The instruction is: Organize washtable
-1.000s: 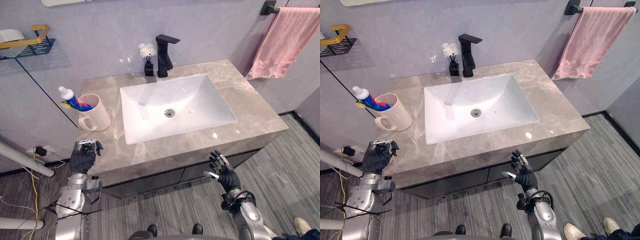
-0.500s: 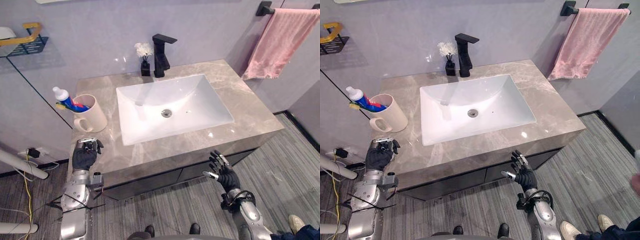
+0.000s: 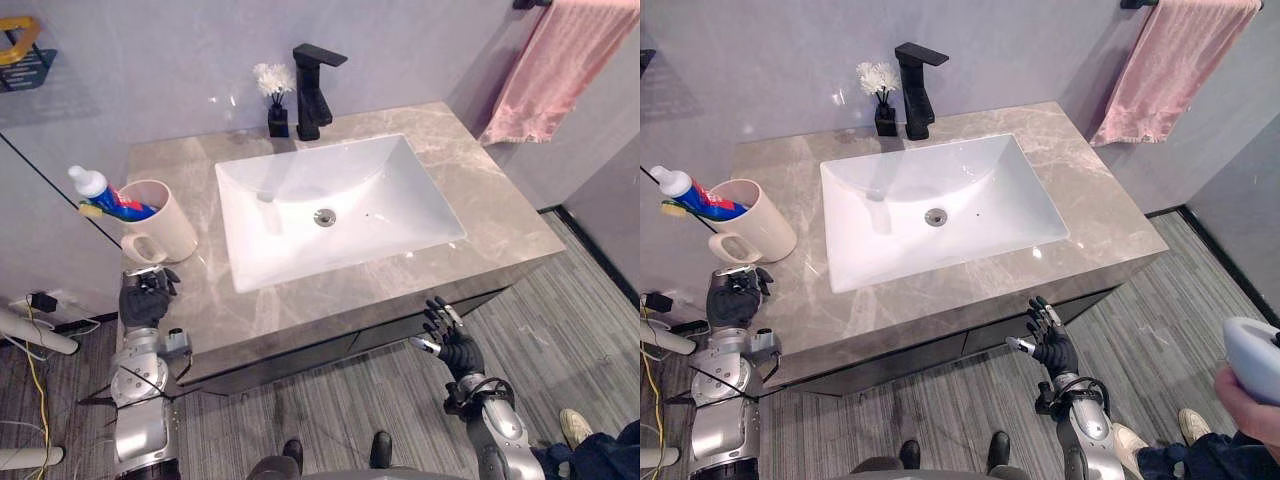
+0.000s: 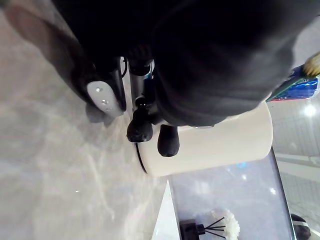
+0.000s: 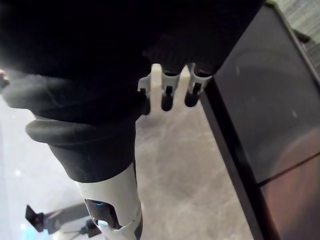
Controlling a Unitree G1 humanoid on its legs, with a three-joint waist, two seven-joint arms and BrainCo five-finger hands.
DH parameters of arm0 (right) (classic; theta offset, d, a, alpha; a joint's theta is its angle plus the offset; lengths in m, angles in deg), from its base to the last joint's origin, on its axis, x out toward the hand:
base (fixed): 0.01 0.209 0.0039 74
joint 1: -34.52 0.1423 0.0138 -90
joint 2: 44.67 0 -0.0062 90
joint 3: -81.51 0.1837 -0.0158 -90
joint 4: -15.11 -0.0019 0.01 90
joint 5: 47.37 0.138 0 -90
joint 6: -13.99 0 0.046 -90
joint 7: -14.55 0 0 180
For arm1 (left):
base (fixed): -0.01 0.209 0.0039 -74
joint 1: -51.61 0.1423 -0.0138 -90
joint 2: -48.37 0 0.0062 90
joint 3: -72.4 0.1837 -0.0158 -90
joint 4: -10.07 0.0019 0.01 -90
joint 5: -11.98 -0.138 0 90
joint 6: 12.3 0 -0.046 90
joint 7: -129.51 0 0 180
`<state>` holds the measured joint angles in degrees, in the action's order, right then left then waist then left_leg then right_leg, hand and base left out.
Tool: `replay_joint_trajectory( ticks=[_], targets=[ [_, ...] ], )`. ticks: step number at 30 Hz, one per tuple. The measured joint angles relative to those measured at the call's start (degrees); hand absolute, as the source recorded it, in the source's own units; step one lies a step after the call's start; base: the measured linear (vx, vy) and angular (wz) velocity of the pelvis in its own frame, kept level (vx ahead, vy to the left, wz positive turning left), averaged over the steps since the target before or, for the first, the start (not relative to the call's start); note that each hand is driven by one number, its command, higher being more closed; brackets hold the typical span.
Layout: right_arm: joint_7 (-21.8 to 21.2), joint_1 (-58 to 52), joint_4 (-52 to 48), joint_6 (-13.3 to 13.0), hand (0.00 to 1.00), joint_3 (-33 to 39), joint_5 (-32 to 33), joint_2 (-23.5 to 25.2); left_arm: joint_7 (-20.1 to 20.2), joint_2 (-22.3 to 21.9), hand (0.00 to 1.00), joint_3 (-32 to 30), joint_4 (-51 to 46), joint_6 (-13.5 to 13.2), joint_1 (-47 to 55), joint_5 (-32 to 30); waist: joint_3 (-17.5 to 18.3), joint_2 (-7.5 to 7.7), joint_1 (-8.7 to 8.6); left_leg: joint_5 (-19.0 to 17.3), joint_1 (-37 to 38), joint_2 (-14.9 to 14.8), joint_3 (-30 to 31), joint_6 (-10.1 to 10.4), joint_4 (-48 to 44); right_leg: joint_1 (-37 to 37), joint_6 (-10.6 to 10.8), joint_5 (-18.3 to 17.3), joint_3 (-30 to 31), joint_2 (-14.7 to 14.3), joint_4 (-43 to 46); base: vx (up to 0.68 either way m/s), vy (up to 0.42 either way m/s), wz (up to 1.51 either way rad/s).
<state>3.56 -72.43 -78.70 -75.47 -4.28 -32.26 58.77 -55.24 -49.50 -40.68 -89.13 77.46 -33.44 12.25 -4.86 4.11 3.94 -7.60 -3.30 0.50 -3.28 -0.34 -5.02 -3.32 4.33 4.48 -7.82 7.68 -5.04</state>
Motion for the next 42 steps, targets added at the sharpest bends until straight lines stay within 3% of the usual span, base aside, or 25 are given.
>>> replay_joint_trajectory(
  ticks=[11, 42],
  targets=[
    [-0.3, -0.7, -1.3, 0.1, 0.0, 0.1, 0.0, 0.2, -1.8, 0.0, 1.0, -2.1, 0.0, 0.0, -2.7, -1.0, -1.7, 0.02, -0.04, -0.6, 0.1, -0.5, -0.5, 0.2, 0.0, -0.1, -0.1, 0.1, 0.2, -0.6, -0.1, 0.0, -0.004, -0.01],
    [-0.4, -1.5, -2.3, 0.1, 0.0, 0.0, 0.0, 1.1, -1.8, 2.3, 1.0, 0.9, 3.8, -0.7, -8.7, 1.3, -3.3, -0.27, -0.17, -1.5, -0.3, -1.0, -3.0, -0.4, -0.9, -1.2, -0.2, 1.9, 1.7, -0.7, -0.4, -0.03, -0.013, -0.04]
  ],
)
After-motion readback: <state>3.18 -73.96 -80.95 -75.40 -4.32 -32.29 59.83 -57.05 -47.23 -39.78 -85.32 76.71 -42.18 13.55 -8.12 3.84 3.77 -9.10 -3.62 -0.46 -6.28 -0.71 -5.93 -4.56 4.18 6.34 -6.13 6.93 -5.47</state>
